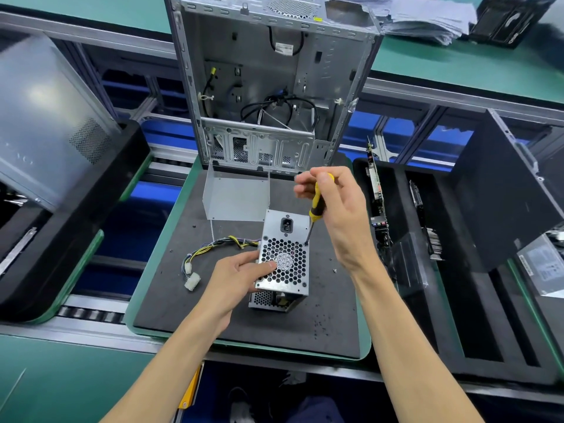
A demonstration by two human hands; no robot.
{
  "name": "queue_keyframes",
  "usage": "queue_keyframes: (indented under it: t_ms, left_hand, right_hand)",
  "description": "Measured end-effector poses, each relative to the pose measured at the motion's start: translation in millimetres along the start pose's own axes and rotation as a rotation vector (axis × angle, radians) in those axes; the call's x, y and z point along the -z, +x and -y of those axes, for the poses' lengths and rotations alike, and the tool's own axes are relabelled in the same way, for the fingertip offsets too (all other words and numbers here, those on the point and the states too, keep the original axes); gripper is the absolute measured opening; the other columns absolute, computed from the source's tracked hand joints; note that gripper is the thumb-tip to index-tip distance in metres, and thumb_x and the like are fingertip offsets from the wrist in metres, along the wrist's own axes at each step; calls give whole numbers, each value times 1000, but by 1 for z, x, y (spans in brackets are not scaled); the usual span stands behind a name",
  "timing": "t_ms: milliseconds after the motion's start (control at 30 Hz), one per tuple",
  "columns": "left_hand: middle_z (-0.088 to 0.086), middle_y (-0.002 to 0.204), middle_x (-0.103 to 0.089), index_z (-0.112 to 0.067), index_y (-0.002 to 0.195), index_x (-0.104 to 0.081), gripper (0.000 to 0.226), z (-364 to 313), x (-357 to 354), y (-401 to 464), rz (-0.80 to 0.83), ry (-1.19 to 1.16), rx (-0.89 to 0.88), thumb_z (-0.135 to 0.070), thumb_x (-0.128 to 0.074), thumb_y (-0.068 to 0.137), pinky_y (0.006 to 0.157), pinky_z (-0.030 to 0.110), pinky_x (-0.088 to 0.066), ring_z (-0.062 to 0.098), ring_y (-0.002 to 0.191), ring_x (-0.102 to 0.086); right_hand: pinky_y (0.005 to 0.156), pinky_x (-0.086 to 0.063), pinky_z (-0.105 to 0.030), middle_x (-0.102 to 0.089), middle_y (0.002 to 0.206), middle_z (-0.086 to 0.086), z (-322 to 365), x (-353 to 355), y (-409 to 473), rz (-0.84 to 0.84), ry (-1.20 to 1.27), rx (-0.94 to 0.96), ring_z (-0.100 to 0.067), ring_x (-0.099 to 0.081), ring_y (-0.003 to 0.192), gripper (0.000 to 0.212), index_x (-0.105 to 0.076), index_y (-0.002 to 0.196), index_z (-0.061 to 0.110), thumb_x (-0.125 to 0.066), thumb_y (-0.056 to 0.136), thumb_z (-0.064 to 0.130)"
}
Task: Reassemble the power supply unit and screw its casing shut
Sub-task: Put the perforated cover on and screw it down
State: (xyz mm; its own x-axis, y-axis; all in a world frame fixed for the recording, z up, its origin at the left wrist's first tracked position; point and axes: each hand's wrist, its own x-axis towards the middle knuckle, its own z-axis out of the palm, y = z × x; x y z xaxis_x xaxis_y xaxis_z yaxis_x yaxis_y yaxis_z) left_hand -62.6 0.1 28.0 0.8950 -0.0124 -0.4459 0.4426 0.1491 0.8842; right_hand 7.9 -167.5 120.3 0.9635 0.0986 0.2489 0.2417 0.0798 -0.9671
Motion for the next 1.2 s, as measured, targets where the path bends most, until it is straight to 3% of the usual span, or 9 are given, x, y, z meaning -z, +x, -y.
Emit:
queue_keyframes:
  t_ms: [133, 333, 500, 600, 700, 767, 967, 1067, 1200]
  left_hand:
    - [-2, 102, -79, -19, 113, -74, 26, 1, 0, 0, -4, 0, -7, -19, -77, 87, 79, 27, -58, 15, 96, -76]
    - [-3, 102, -79, -20, 112, -74, 25, 1, 1, -1, -5, 12, -5, -20, -76, 87, 75, 24, -58, 14, 96, -75]
    - [-2, 104, -79, -19, 115, -74, 28, 1, -1, -1, -30, 13, 6, -20, -77, 87, 91, 38, -58, 20, 103, -74]
    - [-1, 104, -79, -19, 114, -74, 27, 1, -1, -1, -25, 2, 4, -19, -77, 87, 92, 38, -58, 20, 102, -74]
    - [-1, 103, -79, -19, 114, -74, 26, 0, -1, -2, -17, 1, -2, -19, -76, 87, 91, 37, -58, 19, 100, -75]
    - [-3, 103, -79, -20, 113, -74, 25, 0, 0, -2, -20, 7, -6, -20, -76, 87, 91, 37, -58, 18, 100, -74]
    - [-3, 104, -79, -21, 114, -73, 28, 0, -1, -3, -24, -1, 0, -21, -77, 87, 94, 40, -57, 19, 103, -73]
    - [-3, 104, -79, -22, 114, -74, 28, 1, 0, -2, -23, 4, 0, -22, -77, 86, 93, 38, -57, 17, 102, -74]
    - [-4, 103, -79, -23, 112, -75, 26, 1, 1, -2, -14, -1, -2, -23, -77, 86, 82, 31, -56, 15, 99, -75]
  right_hand:
    - [60, -44, -19, -62, 69, 7, -2, -1, -1, -52, 9, 5, -9, -53, 60, 11, -49, 99, 17, -59, 100, 22]
    - [68, -39, -23, -55, 82, 11, -5, 3, -1, -60, 52, -61, -9, -47, 75, 36, -64, 122, 26, -35, 103, 36]
    - [70, -52, -23, -74, 90, 0, -2, 0, -7, -56, 30, 27, -17, -71, 82, 8, -54, 106, 14, -59, 102, 20]
    - [61, -47, -19, -64, 70, 1, -5, -2, -8, -67, 42, 30, -14, -59, 61, 24, -46, 95, 19, -69, 94, 25]
    - [64, -40, -21, -52, 72, 7, -5, -5, -8, -10, 32, -18, -11, -45, 65, 19, -58, 105, 25, -50, 100, 42]
    - [69, -39, -24, -54, 80, 10, -7, -4, -6, 18, 25, -44, -11, -46, 73, 34, -66, 118, 27, -36, 104, 39]
    - [70, -55, -24, -76, 87, -1, -2, 0, -5, -4, 55, 4, -17, -70, 76, 9, -56, 103, 13, -59, 101, 21]
    - [58, -44, -20, -58, 68, 4, -5, 0, -4, -54, 48, -17, -12, -51, 59, 17, -50, 97, 17, -65, 97, 24]
    - [67, -38, -24, -54, 80, 9, -7, 1, -3, 0, 69, -77, -11, -46, 73, 29, -63, 119, 26, -41, 103, 36]
